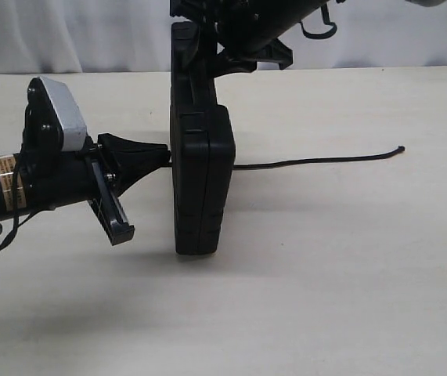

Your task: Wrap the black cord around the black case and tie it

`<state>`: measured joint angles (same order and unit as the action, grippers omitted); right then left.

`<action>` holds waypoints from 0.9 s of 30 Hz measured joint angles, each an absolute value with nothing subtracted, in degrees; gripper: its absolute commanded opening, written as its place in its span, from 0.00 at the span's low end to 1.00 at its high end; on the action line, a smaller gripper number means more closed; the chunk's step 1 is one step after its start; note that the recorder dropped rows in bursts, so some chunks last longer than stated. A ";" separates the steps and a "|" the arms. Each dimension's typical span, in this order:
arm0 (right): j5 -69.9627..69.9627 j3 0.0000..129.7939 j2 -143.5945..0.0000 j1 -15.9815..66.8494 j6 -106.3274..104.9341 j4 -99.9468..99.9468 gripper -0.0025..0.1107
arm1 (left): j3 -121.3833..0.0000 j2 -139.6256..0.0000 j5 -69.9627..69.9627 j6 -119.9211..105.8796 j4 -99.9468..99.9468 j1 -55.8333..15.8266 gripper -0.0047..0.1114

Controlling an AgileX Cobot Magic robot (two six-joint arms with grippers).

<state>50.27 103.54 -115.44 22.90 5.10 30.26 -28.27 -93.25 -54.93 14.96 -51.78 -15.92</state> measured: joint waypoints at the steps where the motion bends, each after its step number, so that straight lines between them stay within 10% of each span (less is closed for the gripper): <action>1: 50.53 103.54 -115.44 23.26 5.10 29.53 0.36 | -28.27 -93.25 -54.93 14.96 -51.78 -15.92 0.04; 10: 51.46 103.54 -115.44 25.60 7.98 24.73 0.06 | -28.27 -93.25 -55.05 14.93 -51.87 -15.92 0.04; 27: 52.34 103.63 -114.65 26.21 19.64 11.48 0.06 | -28.27 -93.25 -55.69 14.93 -51.87 -15.92 0.04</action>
